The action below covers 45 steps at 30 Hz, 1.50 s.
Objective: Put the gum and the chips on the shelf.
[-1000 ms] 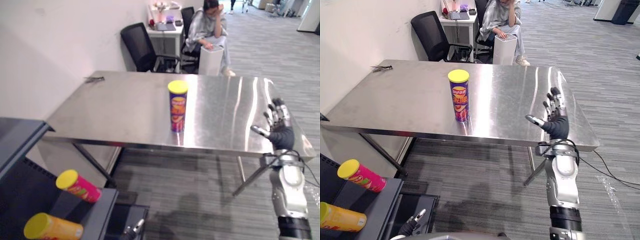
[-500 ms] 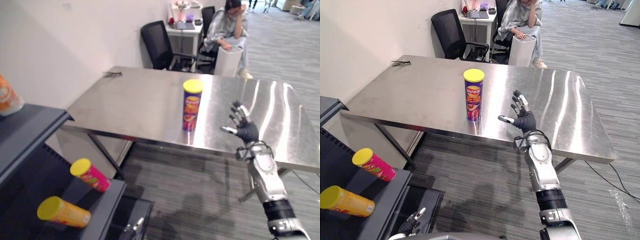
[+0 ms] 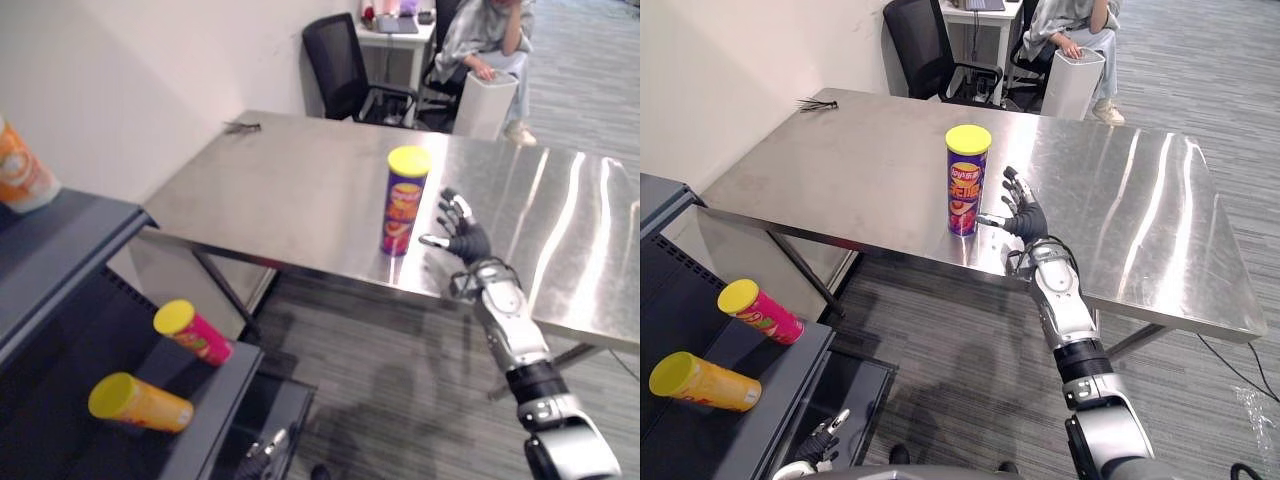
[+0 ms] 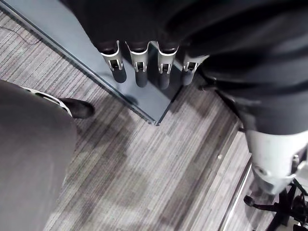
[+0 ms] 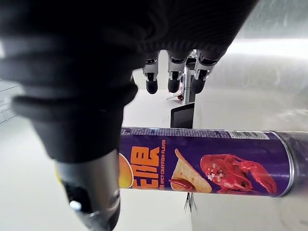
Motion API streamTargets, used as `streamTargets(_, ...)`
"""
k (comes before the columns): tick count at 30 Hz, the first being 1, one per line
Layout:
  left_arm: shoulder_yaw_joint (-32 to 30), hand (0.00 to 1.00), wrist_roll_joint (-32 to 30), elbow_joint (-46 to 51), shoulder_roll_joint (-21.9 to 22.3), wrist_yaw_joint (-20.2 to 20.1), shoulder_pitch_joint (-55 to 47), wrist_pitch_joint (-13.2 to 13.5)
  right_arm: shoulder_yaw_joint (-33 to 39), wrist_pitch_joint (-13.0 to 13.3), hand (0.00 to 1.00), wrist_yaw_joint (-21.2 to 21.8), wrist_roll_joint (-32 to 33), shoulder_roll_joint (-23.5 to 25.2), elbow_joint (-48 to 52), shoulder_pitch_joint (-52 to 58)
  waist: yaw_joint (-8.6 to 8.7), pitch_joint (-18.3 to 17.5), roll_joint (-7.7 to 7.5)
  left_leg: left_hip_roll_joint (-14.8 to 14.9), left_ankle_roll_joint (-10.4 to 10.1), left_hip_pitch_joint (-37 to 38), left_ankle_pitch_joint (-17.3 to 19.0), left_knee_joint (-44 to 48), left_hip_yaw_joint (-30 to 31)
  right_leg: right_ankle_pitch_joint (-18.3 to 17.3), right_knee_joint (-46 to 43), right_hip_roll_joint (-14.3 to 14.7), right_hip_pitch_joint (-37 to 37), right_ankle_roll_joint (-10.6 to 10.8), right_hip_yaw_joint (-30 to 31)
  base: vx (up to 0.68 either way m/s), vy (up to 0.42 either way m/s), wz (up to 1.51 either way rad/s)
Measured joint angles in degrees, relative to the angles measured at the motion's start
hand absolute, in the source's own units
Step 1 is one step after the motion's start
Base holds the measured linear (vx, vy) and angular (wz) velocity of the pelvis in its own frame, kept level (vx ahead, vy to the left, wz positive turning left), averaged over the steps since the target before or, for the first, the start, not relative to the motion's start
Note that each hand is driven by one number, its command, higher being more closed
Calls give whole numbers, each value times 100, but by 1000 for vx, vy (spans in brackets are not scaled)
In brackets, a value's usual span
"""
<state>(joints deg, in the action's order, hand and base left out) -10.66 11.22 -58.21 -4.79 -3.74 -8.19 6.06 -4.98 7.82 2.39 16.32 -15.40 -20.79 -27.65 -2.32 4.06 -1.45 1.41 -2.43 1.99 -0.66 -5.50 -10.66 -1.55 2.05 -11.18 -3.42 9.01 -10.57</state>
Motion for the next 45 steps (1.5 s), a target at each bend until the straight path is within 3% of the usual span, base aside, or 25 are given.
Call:
streamTargets(21, 3, 0, 379, 74, -20, 62, -5, -6, 2, -215, 0, -214, -65, 75, -1168, -1522, -114, 230, 1, -4, -3, 19, 1, -38, -18, 6, 91, 2, -82, -6, -2, 0, 0, 0)
streamTargets(45, 10, 0, 424, 121, -42, 101, -17, -7, -55, -260, 0, -148, -64, 264, -1617, -2006, -254, 351, -29, -17, -7, -48, 2, -44, 62, 8, 135, -3, -93, -7, -121, 0, -1, 1)
